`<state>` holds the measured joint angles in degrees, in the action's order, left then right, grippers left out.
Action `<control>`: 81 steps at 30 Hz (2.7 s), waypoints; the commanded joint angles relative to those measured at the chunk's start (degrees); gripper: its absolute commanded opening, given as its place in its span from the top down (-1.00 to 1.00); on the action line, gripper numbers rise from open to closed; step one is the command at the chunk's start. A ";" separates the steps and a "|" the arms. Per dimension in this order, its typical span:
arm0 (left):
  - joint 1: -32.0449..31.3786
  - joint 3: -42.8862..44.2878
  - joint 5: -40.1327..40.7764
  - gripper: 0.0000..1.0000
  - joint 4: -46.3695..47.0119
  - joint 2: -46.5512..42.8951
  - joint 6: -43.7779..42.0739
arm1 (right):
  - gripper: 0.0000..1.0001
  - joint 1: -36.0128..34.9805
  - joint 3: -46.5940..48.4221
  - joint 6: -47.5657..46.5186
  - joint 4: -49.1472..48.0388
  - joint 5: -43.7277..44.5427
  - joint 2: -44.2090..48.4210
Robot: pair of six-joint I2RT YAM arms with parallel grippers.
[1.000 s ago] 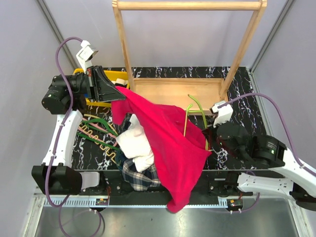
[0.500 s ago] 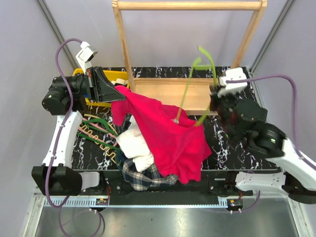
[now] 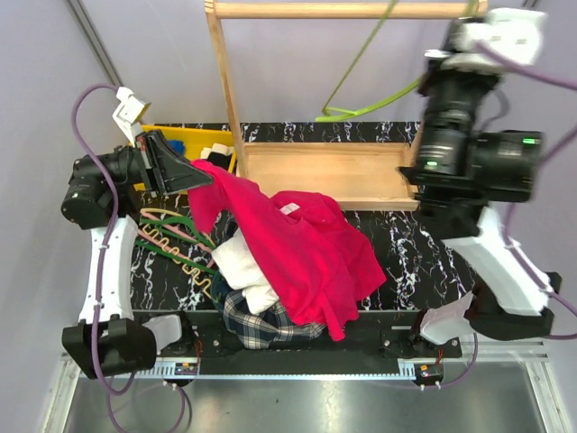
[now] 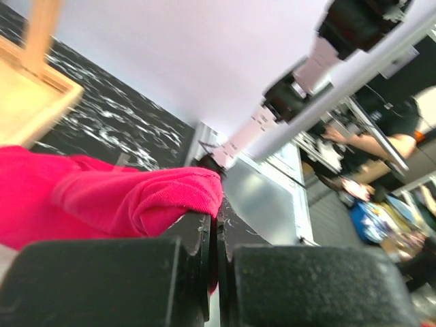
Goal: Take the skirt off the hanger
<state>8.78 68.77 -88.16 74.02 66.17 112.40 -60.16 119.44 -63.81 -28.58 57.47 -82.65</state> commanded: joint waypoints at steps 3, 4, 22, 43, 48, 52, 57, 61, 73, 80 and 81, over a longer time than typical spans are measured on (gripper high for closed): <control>-4.18 -5.35 -2.45 0.65 15.01 -1.66 -1.92 | 1.00 0.31 4.57 15.19 13.95 -0.52 6.09; -5.08 -8.88 -2.54 0.66 15.36 -2.01 -3.14 | 1.00 0.31 4.58 19.04 15.99 -0.35 6.62; 10.77 35.77 7.39 1.00 5.81 6.00 -7.70 | 1.00 0.22 -11.86 33.22 28.31 1.94 17.08; -30.38 -14.65 21.44 0.92 -90.54 -8.36 -90.03 | 1.00 0.22 -12.47 35.25 32.44 0.45 21.48; -34.18 -14.02 32.94 -0.97 -100.89 -7.20 -104.56 | 1.00 0.22 -11.51 36.21 33.93 -0.43 20.34; -34.18 -6.31 44.46 -0.98 -114.50 -1.77 -113.44 | 1.00 0.22 -11.24 37.62 34.55 -1.57 19.90; -33.83 5.39 63.26 -0.97 -119.72 -3.41 -122.58 | 1.00 0.22 -9.58 40.60 37.44 -2.71 17.00; -24.55 15.13 65.23 -0.98 -115.95 -11.39 -126.54 | 1.00 0.22 -3.19 46.84 42.89 -5.34 9.73; -12.99 15.17 67.60 -0.98 -114.09 -28.98 -128.66 | 1.00 0.40 34.16 68.38 62.32 -33.78 -35.14; -12.99 22.88 61.62 -0.98 -123.22 -26.72 -128.39 | 1.00 0.31 41.86 72.42 58.21 -52.71 -50.85; -12.99 25.16 61.53 -0.98 -124.63 -25.49 -128.66 | 1.00 0.31 38.27 72.42 55.76 -53.86 -50.94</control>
<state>-4.49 87.74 -24.77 -44.47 37.28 -15.64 -59.83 159.52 4.64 32.64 16.69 -134.80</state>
